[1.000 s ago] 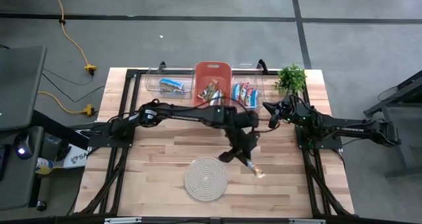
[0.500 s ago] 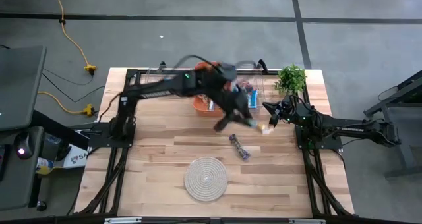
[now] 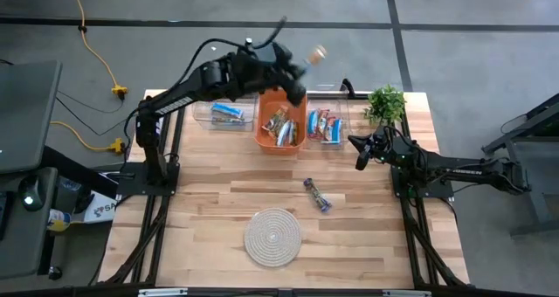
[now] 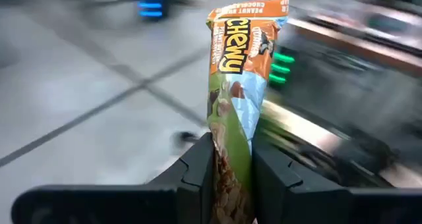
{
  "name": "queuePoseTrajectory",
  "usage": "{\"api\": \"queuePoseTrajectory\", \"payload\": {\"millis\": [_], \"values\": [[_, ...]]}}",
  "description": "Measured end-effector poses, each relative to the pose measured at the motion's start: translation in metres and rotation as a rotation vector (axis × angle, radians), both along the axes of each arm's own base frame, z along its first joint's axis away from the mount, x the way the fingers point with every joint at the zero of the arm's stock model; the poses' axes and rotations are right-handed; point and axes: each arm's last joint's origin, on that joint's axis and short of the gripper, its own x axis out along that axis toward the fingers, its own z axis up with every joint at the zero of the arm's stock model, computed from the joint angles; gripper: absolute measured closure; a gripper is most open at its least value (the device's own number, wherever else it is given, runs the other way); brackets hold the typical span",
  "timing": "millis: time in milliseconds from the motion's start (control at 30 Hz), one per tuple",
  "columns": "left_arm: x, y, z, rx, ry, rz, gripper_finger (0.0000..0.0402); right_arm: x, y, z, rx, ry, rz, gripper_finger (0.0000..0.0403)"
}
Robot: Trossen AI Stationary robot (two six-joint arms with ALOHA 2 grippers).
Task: Pick and place Granola Bars by type
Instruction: Put the yellow granola bar into the orange bin
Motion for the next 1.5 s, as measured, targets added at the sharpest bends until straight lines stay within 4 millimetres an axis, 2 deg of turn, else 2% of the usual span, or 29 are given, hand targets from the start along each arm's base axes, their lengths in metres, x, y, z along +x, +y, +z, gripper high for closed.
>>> {"api": "queuePoseTrajectory", "payload": {"millis": [133,267,600,733,967,1167,1500], "values": [[-0.012,0.013,-0.012,-0.042,0.059,0.329,0.0329,0.0,0.0,0.0,0.0,0.0,0.0,0.0402],[-0.011,0.027,-0.035,-0.132,0.128,0.49,0.0329,0.0,0.0,0.0,0.0,-0.001,-0.001,0.0402],[0.039,0.064,-0.127,-0.358,0.317,0.594,0.0329,0.0,0.0,0.0,0.0,0.0,-0.001,0.0402],[0.06,0.076,-0.169,-0.495,0.33,0.637,0.0329,0.0,0.0,0.0,0.0,0.0,0.0,0.0402],[0.08,0.085,-0.223,-0.724,0.313,0.746,0.0329,0.0,0.0,0.0,0.0,-0.001,0.0,0.0402],[0.087,0.086,-0.242,-0.803,0.335,0.753,0.0328,0.0,0.0,0.0,0.0,0.0,-0.001,0.0402],[0.087,0.085,-0.244,-0.813,0.351,0.754,0.0328,0.0,0.0,0.0,0.0,0.0,-0.001,0.0402]]}}
